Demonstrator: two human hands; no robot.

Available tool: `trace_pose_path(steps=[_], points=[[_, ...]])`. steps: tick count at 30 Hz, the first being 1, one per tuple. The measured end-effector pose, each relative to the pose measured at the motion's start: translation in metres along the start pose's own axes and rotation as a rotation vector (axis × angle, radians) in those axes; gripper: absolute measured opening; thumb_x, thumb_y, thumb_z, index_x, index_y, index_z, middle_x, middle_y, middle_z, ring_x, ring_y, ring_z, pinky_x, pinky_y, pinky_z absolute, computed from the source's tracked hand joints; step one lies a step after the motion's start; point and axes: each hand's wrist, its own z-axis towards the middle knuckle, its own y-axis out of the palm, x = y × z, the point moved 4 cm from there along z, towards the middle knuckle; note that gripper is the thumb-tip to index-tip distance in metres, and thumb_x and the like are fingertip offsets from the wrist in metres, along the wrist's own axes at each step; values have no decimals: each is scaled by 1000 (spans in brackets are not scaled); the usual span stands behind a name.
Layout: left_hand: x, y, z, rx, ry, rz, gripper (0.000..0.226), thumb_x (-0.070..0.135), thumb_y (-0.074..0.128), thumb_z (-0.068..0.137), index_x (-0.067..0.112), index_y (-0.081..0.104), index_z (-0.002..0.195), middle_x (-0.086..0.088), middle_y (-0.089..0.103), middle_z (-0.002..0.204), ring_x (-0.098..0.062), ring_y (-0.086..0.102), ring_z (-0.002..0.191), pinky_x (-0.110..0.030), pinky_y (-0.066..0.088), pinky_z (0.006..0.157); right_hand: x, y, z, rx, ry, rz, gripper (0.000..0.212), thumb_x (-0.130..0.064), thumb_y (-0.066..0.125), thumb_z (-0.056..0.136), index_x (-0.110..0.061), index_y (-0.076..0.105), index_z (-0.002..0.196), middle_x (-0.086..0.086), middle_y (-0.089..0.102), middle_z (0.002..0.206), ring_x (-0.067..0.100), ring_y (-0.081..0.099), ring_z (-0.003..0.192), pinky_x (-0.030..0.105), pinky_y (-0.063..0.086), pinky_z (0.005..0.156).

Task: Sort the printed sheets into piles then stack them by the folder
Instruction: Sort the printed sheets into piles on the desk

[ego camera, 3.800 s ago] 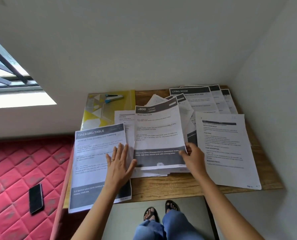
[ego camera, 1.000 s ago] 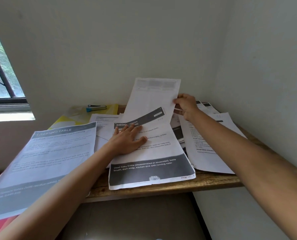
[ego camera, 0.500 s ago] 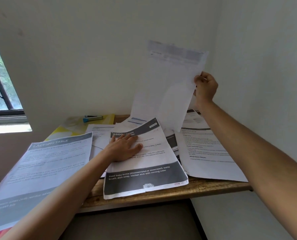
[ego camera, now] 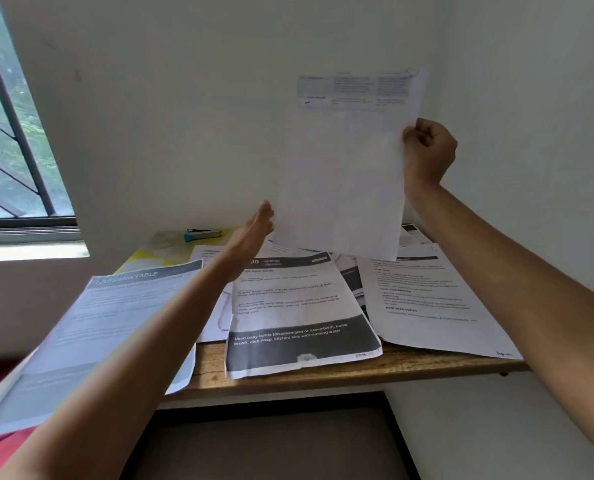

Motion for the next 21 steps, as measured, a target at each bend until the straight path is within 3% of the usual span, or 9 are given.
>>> trace_pose_path(steps=[3,6,8,11,13,16,18,21], points=[[-2,-1,-7,41,-33,-125,76,66,16,93,14,44,142,-7,55,136,-23,53,123,-39,36,107,3,13,-18,-130,81,-80,16,-7,65,82,-3,70,96,-1,63,81,1,58,68,6,44,62],[-7,-11,-12,203,-115,-231,90,81,30,81,16,48,140,-2,52,137,-23,46,130,-42,32,112,25,28,-44,-273,227,-152,15,-4,67,77,-5,72,92,6,70,91,14,64,82,24,55,78],[-11,-18,-21,316,-129,-235,68,61,41,93,12,47,140,5,50,126,-15,43,126,-32,33,106,39,35,-65,-349,330,-138,11,1,65,76,-4,73,82,13,71,92,22,67,80,37,58,78],[-25,-27,-31,306,-87,-239,19,17,57,95,6,65,109,-2,66,92,-23,61,87,-28,51,71,50,40,-94,-406,416,-132,23,5,62,79,-12,64,62,10,65,78,21,61,73,34,53,67],[-36,-33,-39,304,-107,-202,12,2,53,92,6,64,96,-5,65,80,-21,61,69,-28,51,61,58,43,-107,-465,454,-113,27,1,64,80,-14,60,58,7,62,72,22,60,74,39,54,72],[-42,-39,-48,340,-141,-247,15,-2,51,92,7,63,93,-6,63,78,-19,59,65,-30,53,64,69,46,-128,-616,507,-88,7,-6,72,78,-7,65,78,13,67,88,28,65,84,57,52,85],[-48,-41,-52,359,-177,-279,14,-2,52,92,9,62,93,-8,63,81,-21,59,66,-34,53,70,68,43,-142,-708,458,-172,24,-6,75,77,-4,63,97,14,66,102,28,65,92,47,53,88],[-58,-45,-54,372,-197,-258,11,2,56,92,11,61,93,-11,65,90,-26,63,75,-40,55,76,64,35,-160,-745,359,-302,43,-4,76,75,-4,55,112,9,62,106,24,62,95,38,53,86]])
